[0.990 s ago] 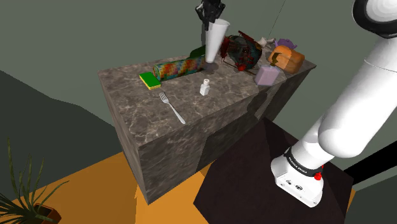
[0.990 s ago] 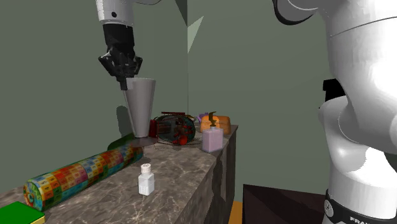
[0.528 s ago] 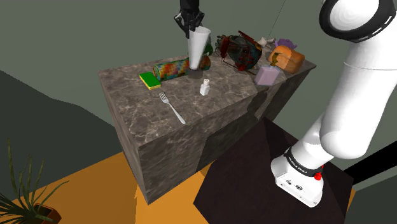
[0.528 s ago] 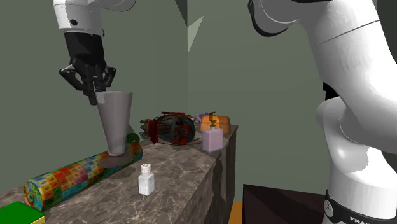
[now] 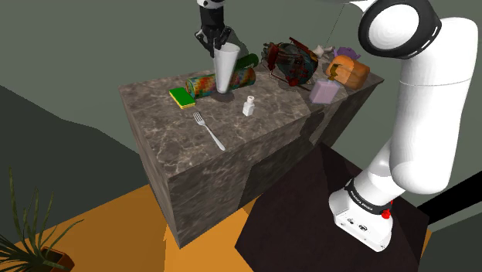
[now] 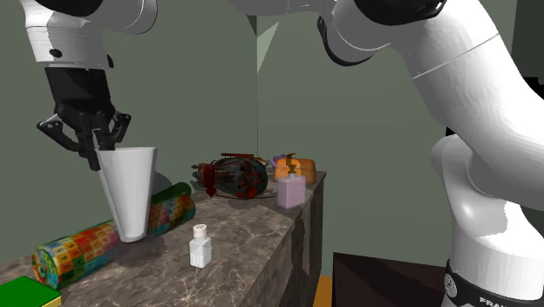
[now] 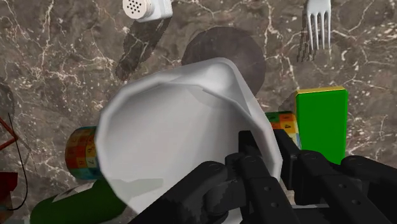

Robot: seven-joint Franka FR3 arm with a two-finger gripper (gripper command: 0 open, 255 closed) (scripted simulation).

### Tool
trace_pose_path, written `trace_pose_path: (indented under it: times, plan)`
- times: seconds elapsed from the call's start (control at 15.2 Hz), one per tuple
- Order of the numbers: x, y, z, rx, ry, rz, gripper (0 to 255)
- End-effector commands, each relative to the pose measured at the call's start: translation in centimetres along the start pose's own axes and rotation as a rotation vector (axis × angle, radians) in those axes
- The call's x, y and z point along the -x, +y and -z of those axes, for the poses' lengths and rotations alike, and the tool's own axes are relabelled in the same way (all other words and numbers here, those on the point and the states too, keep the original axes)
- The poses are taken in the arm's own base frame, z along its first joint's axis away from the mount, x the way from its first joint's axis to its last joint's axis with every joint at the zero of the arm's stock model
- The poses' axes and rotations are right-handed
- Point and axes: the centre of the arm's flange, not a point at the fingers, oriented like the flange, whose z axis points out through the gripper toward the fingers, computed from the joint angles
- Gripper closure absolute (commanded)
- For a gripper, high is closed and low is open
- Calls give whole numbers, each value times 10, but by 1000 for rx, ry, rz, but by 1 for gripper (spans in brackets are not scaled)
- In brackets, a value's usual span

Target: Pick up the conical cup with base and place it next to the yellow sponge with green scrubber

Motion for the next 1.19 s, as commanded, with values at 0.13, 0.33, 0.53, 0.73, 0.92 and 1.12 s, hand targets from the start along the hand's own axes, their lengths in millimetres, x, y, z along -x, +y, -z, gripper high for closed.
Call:
trace_pose_path:
  times: [0.13,0.33,0.53,0.73,0.92,1.12]
  plan:
    - [1,-4,-20,-1,1,0,255]
    - [2,-7,-35,-1,1,0,255]
    - [3,-9,-51,-1,1,0,255]
    - [4,-11,-60,-1,1,0,255]
    - [4,-11,-60,-1,1,0,255]
    - [4,-11,-60,-1,1,0,255]
